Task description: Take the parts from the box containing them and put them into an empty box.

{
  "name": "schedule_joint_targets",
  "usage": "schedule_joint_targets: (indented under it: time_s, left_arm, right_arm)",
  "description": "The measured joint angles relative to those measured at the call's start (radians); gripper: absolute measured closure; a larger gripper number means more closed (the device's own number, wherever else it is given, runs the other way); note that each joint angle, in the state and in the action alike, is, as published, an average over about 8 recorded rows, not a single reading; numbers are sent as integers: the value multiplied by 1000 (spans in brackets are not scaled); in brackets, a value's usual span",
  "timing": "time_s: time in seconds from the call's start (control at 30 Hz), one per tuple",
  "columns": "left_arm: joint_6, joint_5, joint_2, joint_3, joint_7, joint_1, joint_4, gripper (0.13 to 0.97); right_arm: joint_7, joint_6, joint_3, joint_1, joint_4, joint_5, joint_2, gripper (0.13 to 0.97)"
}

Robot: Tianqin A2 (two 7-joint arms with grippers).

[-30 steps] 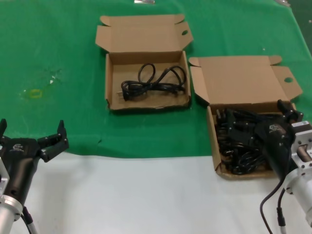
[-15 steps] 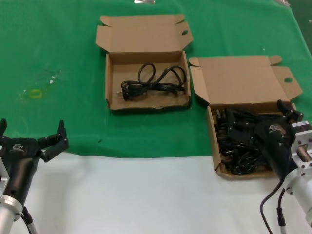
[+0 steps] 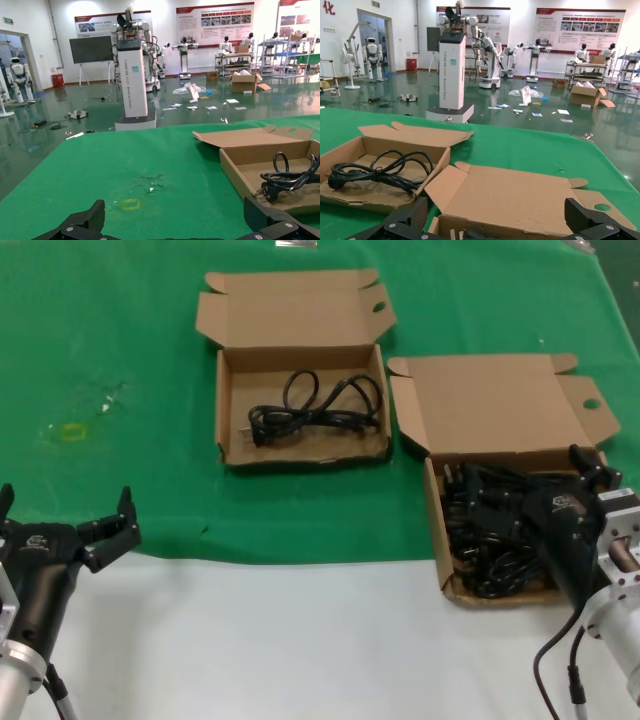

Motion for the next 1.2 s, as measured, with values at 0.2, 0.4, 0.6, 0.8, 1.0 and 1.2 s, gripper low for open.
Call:
schedule_joint_targets:
  time_s: [0.2,0.4,0.6,0.8,1.0,1.2]
  left_arm:
    - [0,0,0,0,0,0,0,132]
    - [0,0,0,0,0,0,0,132]
    - [0,0,0,0,0,0,0,132]
    - [0,0,0,0,0,0,0,132]
    - [0,0,0,0,0,0,0,132]
    - [0,0,0,0,0,0,0,132]
  right_arm:
    - [0,0,0,0,0,0,0,129]
    - [0,0,0,0,0,0,0,129]
    - [0,0,0,0,0,0,0,129]
    - [0,0,0,0,0,0,0,129]
    - [0,0,0,0,0,0,0,129]
    - [0,0,0,0,0,0,0,129]
